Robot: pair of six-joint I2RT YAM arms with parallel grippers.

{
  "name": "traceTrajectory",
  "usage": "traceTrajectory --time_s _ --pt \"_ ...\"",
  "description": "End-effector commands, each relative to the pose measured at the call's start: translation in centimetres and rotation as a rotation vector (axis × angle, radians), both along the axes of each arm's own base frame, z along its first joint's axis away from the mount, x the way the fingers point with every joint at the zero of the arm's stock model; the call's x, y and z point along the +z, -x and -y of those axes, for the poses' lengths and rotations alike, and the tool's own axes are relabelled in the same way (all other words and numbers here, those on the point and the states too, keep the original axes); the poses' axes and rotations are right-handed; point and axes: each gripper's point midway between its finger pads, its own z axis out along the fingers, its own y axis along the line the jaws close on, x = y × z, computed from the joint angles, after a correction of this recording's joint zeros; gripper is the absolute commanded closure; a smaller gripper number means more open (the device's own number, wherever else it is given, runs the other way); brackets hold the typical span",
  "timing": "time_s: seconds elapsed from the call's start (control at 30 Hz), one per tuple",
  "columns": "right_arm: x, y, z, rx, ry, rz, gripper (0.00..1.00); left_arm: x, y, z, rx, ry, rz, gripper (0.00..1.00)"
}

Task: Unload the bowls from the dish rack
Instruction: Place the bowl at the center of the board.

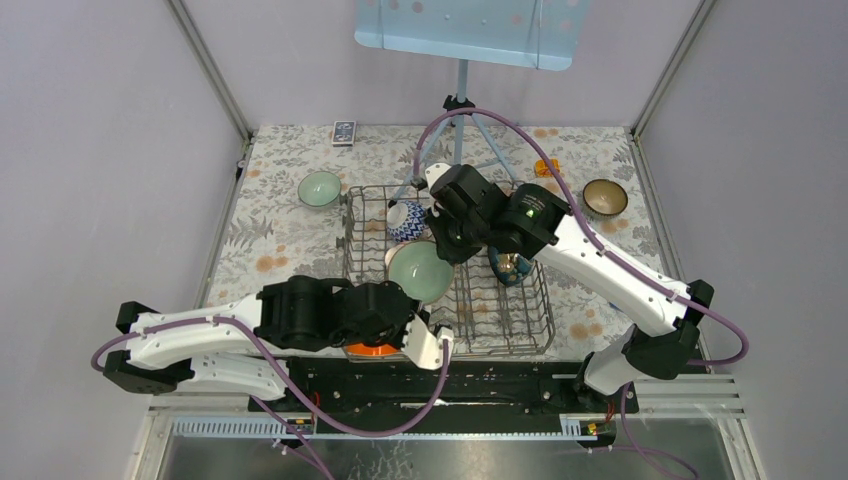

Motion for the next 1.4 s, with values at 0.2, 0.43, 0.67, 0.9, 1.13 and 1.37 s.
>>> traceTrajectory --time_s 0.2,0.43,0.67,0.9,1.13,1.37 --pt "0.8 0.5 -0.8 0.004 -0.060 -0.004 1.00 2.4 -0.8 0.8 0.031 0.117 0.047 1.00" --pt "1.5 0.3 -0.9 -0.042 -0.122 0.017 1.00 2.8 -2.2 0.9 0.111 0.161 0.106 0.52" --pt "2.0 -0.6 0.2 -0.123 -0.145 0.070 1.00 5.6 -2.7 1.4 0.141 0.334 0.133 0.02" --pt "2.6 -3.8 3.8 -0.289 -0.144 0.178 1.00 10.5 -3.1 2.7 0.181 0.603 0.135 0.01" --pt "2.6 -6.1 9.1 -0.498 -0.196 0.272 1.00 12.9 -2.3 6.2 0.315 0.895 -0.137 0.01" --pt "1.0 -4.6 11.3 -0.560 -0.260 0.280 1.00 11.7 -4.6 8.9 0.702 1.193 -0.604 0.01"
